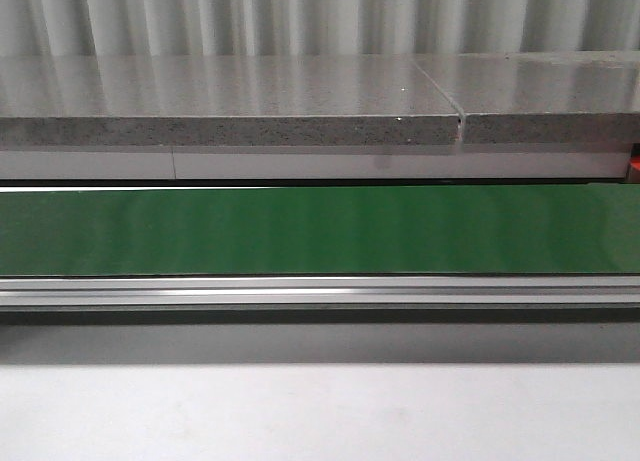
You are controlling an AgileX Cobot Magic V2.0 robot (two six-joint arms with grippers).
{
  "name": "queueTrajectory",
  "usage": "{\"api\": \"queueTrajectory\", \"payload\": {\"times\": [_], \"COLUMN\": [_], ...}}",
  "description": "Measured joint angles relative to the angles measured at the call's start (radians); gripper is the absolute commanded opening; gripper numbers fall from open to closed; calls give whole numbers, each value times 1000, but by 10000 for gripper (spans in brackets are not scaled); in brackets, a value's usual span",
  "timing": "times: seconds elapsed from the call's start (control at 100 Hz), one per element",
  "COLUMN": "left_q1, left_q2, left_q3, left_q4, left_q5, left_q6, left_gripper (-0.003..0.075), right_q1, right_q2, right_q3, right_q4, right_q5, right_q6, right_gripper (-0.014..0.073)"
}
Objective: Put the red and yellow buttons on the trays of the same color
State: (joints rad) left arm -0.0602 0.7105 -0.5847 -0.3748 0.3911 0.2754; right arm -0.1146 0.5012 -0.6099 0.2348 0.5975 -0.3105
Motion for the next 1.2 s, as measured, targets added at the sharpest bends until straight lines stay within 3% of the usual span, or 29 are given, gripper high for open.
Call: {"api": "queueTrajectory", "payload": {"times": [0.15,0.24,0.36,0.51,0.58,0.94,1.2], "left_q1": [0,0,0,0,0,19,281], "left_q2": [4,20,51,84,97,118,199], "left_q3": [0,0,0,0,0,-29,-174], "left_q4": [0,0,0,0,-2,-10,-23], "left_q5": [0,0,0,0,0,1,85], "left_q6": [0,0,0,0,0,-40,-167], "left_gripper": [-10,75,276,616,702,650,611], "right_q1": [0,0,0,0,0,0,0], "right_q2": [0,0,0,0,0,0,0], "right_q3": [0,0,0,0,0,0,0], "right_q4": [0,0,0,0,0,0,0], "right_q5": [0,0,0,0,0,0,0], "right_q6": [0,0,0,0,0,0,0], "right_gripper": [-68,-68,-68,-68,-68,-68,-68]}}
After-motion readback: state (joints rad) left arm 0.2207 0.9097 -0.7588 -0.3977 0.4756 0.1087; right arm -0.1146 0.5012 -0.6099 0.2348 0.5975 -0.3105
